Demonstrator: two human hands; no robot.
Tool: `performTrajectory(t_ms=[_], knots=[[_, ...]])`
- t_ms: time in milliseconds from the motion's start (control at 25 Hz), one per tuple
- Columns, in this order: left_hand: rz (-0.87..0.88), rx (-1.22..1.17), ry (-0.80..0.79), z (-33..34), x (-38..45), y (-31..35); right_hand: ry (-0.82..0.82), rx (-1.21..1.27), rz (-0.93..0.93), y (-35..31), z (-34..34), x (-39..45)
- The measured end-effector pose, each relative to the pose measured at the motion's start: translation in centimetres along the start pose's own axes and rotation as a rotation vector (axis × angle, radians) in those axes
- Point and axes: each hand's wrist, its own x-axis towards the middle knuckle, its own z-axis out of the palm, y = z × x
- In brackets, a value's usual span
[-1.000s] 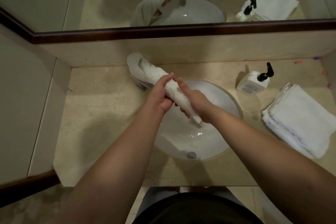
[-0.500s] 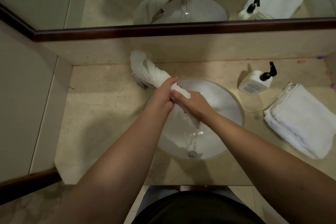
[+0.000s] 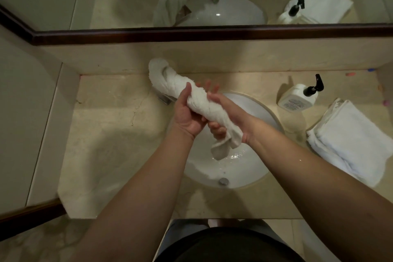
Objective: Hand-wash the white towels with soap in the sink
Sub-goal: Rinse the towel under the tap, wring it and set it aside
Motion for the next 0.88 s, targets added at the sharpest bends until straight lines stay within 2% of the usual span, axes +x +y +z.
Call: performTrajectory(t_ms=[120,280,520,720,880], knots=[[-0.072,0.213,0.225,0.7,0.2,0.7,0.300,-0.277,-0.204,0.5,0.6,0.3],[-0.116,0.207,0.378,2.1,0.4,0.2,0.573,-0.633,-0.391,1.9,0.4,2.0],[-0.044,0.171,0.591,1.7,2.1,-0.7,0.674,-0.902,-0.672,2.8,1.1,2.0],[-0.035,0.128,0.662,1.8,2.5,-1.0,0.709,-0.982,-0.627,3.5,0.5,2.9],[-0.061,0.020,0.604,2.4,1.1,-1.0,0.814,-1.120,-0.581,2.9,0.5,2.8]])
